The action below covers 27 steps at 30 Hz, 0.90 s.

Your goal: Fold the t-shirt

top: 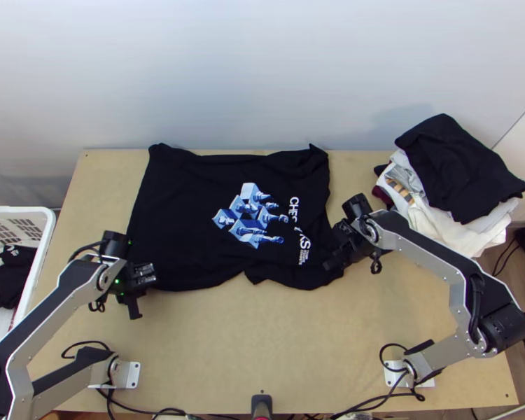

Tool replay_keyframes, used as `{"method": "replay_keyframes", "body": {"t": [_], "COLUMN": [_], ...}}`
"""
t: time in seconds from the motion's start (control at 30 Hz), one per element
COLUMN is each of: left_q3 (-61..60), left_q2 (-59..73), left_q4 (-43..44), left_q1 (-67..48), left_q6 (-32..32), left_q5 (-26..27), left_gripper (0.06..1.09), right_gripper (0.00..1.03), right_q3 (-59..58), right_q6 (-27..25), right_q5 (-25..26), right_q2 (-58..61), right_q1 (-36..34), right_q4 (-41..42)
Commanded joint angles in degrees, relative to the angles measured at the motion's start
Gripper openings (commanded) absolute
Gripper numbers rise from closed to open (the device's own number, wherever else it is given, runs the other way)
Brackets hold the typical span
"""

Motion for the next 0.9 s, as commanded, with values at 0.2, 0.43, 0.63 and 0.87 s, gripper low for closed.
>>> {"method": "replay_keyframes", "body": {"t": [0.2,0.43,0.63,0.87], "left_q3": [20.31,42.81,58.72,77.09], "left_q2": [2.17,2.78,0.32,-2.76], "left_q4": [-19.18,-35.79,-39.66,-40.18], "left_q1": [16.41,27.14,32.32,32.50], "left_q6": [-6.42,-10.64,-21.28,-33.41], "left_q5": [14.97,26.83,34.66,38.79], "left_gripper": [0.10,0.10,0.10,0.10], "right_gripper": [0.03,0.03,0.03,0.03], "right_q3": [6.91,19.04,34.25,44.27], "right_q6": [0.57,0.04,4.70,5.75], "right_q5": [-0.93,-5.06,-7.43,-7.78], "right_q2": [-14.19,-25.70,-32.12,-36.25], "right_q1": [-1.56,-1.38,3.19,9.52], "right_q4": [-11.36,-24.20,-27.71,-32.28]}}
